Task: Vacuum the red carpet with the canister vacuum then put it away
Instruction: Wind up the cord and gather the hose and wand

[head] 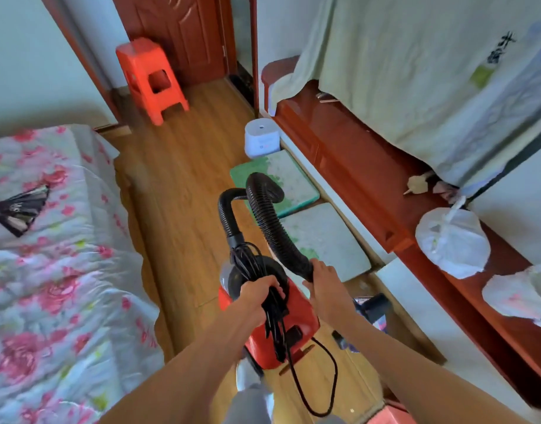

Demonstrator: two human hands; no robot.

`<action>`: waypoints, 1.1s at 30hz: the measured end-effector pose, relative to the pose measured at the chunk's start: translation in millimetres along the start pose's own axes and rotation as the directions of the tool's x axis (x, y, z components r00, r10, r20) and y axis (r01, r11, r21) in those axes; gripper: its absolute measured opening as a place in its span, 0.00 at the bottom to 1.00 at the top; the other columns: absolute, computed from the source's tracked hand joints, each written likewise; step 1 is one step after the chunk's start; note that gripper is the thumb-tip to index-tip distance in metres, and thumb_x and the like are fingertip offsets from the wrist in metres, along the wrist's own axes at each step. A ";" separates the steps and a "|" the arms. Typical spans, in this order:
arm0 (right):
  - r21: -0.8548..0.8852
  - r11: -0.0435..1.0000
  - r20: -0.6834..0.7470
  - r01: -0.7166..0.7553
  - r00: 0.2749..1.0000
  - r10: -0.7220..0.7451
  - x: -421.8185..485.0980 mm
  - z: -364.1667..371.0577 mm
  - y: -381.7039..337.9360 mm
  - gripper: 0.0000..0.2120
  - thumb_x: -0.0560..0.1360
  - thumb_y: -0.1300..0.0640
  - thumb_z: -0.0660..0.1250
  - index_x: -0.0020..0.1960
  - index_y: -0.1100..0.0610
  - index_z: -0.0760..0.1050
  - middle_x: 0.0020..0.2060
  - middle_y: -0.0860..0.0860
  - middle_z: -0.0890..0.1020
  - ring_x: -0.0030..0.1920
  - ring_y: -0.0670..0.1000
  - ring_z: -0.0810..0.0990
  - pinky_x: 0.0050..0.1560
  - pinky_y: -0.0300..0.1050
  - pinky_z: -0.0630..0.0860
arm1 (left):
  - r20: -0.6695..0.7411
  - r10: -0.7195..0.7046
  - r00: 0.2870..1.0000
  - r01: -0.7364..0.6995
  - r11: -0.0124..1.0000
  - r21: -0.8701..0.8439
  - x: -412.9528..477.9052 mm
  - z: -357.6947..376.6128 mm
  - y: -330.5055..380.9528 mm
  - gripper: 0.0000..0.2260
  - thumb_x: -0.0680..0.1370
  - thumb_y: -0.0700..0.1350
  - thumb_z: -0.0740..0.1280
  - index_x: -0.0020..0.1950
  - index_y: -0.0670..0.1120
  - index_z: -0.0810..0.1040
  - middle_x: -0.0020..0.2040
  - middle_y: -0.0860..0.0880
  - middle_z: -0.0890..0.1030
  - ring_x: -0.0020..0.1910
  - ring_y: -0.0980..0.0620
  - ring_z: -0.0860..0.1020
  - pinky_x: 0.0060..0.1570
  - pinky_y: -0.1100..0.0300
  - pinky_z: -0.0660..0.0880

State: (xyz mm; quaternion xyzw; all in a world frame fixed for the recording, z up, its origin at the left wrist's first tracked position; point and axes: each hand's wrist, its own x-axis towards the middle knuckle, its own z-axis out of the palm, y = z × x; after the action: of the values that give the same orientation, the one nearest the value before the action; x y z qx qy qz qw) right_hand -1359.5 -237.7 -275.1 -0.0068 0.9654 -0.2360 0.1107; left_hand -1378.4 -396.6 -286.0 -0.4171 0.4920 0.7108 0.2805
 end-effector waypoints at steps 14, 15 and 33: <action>0.076 0.985 0.009 -0.157 0.988 0.157 241.7 -1.1 -25.6 0.10 0.79 0.57 0.61 0.58 0.57 0.66 0.54 0.53 0.75 0.56 0.56 0.71 0.48 0.53 0.75 | 0.016 -0.001 1.000 0.000 0.998 0.058 160.6 74.6 197.5 0.07 0.73 0.30 0.65 0.36 0.39 0.74 0.30 0.41 0.74 0.29 0.45 0.74 0.35 0.54 0.74; 0.061 0.985 0.029 -0.159 0.987 0.158 264.3 0.4 -20.8 0.09 0.79 0.56 0.61 0.58 0.56 0.66 0.54 0.53 0.75 0.56 0.56 0.72 0.47 0.53 0.75 | 0.004 -0.007 1.000 0.007 0.999 0.050 174.1 80.9 209.4 0.08 0.73 0.30 0.65 0.36 0.39 0.74 0.29 0.42 0.75 0.29 0.45 0.74 0.35 0.54 0.74; -0.068 0.926 0.119 -0.371 0.918 0.377 531.9 119.2 132.0 0.09 0.77 0.64 0.64 0.54 0.57 0.66 0.50 0.53 0.75 0.56 0.59 0.72 0.43 0.53 0.70 | -0.085 -0.263 0.961 0.266 0.964 0.022 495.1 165.8 236.4 0.11 0.70 0.36 0.70 0.51 0.36 0.76 0.36 0.40 0.75 0.29 0.43 0.76 0.31 0.49 0.79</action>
State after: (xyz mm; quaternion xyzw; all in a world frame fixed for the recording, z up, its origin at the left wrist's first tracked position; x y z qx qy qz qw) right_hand -1847.3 -209.3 -550.4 0.1601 0.9446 -0.1883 0.2162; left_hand -1867.2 -332.3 -578.3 -0.5030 0.4546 0.6411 0.3596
